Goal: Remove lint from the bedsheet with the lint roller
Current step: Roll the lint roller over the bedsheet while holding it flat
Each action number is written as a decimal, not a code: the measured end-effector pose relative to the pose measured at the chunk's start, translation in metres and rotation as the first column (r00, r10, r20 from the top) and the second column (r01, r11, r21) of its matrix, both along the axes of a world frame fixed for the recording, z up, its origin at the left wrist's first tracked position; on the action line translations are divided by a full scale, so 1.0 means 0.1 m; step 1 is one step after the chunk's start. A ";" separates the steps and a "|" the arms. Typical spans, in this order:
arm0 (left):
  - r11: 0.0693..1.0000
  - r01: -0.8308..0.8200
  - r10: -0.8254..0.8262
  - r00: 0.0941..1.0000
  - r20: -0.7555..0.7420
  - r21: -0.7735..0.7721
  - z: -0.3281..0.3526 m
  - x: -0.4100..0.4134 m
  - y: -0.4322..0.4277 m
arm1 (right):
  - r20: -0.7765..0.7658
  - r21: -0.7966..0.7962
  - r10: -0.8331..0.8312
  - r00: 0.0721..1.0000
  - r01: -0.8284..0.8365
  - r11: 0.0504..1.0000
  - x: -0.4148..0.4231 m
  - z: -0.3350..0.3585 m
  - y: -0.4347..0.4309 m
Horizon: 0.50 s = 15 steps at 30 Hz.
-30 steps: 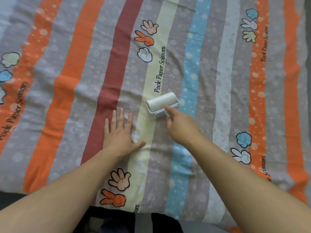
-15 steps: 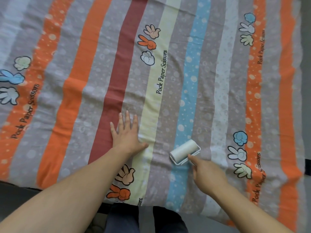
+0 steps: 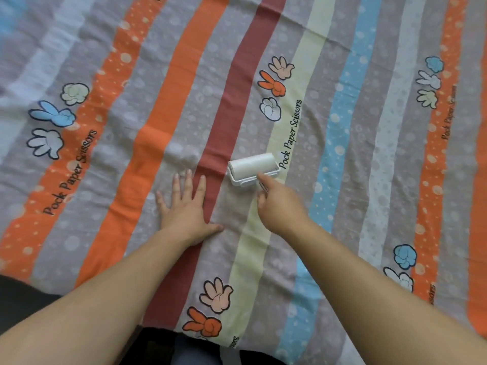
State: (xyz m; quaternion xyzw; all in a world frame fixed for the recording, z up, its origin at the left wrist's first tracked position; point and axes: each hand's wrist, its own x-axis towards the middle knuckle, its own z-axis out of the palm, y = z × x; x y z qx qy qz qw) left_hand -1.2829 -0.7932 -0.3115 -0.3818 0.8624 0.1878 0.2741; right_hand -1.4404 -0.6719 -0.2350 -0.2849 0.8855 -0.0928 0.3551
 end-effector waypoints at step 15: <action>0.999 0.016 -0.019 0.998 0.054 0.048 0.09 0.08 0.09 | 0.080 0.258 0.167 0.983 -0.183 0.949 0.43 -0.07 0.95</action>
